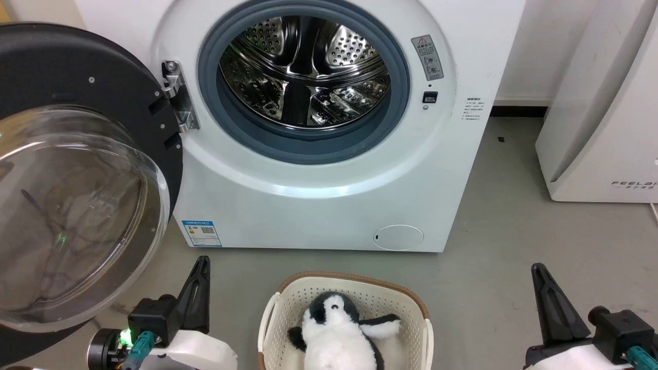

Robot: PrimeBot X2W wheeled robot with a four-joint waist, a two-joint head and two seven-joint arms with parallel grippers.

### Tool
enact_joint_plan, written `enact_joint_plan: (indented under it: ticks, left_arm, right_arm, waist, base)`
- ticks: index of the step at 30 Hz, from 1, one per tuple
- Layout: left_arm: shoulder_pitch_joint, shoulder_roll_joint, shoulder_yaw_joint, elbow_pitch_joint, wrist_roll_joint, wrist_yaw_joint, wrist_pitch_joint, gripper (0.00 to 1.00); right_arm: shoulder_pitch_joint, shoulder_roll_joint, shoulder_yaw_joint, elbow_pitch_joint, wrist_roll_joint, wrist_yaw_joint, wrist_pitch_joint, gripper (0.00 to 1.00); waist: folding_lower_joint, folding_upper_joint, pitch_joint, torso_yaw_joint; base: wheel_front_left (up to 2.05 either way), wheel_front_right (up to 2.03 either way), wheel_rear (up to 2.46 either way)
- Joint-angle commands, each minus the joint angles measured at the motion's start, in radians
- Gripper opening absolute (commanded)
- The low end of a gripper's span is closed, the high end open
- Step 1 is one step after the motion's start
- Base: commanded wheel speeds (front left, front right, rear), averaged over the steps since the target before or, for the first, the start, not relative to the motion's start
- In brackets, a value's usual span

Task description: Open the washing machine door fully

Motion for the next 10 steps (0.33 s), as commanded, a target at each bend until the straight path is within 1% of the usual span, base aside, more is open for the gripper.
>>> enact_joint_plan:
  ticks: [1, 10]
  left_arm:
    - [0.005, 0.000, -0.001, -0.007, 0.009, 0.006, 0.005, 0.00]
    - [0.006, 0.000, -0.002, -0.020, 0.014, 0.013, 0.024, 0.00]
  right_arm:
    - [-0.016, 0.001, 0.003, -0.003, -0.009, 0.000, 0.006, 0.00]
    - [-0.023, 0.001, 0.009, -0.003, -0.016, 0.000, 0.024, 0.00]
  waist:
    - [0.0000, 0.0000, 0.000, 0.000]
    - [0.0000, 0.0000, 0.002, -0.005]
  base:
    - [0.00, 0.00, 0.00]
    - [0.00, 0.00, 0.00]
